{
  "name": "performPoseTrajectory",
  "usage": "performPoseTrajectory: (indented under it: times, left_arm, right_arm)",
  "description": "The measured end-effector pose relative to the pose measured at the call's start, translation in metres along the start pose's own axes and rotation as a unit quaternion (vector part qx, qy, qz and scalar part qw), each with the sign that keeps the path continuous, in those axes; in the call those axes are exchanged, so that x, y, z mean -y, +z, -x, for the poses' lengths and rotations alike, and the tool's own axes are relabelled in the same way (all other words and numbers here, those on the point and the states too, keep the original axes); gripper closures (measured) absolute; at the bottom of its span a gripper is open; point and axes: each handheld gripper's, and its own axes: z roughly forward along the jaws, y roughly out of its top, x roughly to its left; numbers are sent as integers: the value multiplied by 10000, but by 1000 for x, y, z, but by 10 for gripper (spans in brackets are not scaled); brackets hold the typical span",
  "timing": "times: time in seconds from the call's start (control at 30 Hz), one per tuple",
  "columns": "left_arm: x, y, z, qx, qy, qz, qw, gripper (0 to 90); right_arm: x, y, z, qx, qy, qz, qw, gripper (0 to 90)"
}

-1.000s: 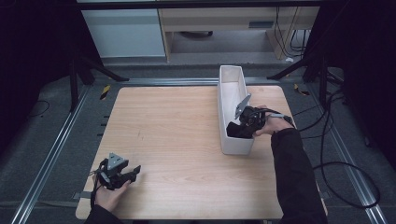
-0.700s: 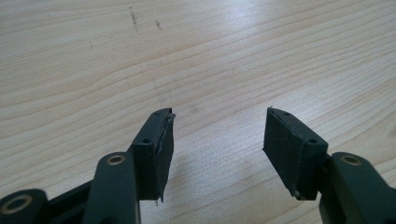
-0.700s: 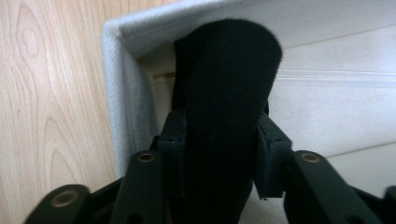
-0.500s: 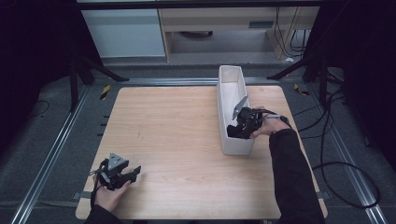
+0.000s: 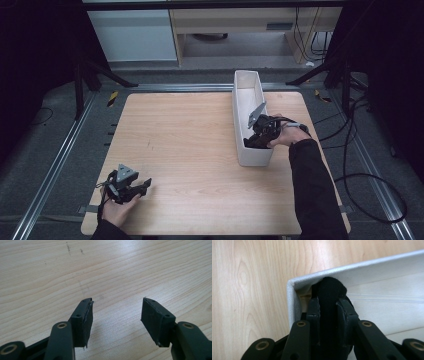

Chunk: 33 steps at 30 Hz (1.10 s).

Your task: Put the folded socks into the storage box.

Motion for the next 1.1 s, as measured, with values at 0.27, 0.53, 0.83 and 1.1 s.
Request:
performPoseTrajectory:
  times: [0.27,0.53,0.83,1.1]
  left_arm:
    - [0,0,0,15,14,-8,10000,413]
    - [0,0,0,36,30,-5,10000,410]
    - [-3,-5,-2,49,-56,144,9999,410]
    - [-4,-7,-6,5,-140,227,9996,430]
  right_arm:
    - [1,16,2,30,85,-244,9997,693]
    - [-1,-16,-4,924,376,489,9938,474]
    - [10,-63,-31,1898,1407,1635,9578,359]
    - [59,-71,-76,2329,2458,2480,9076,200]
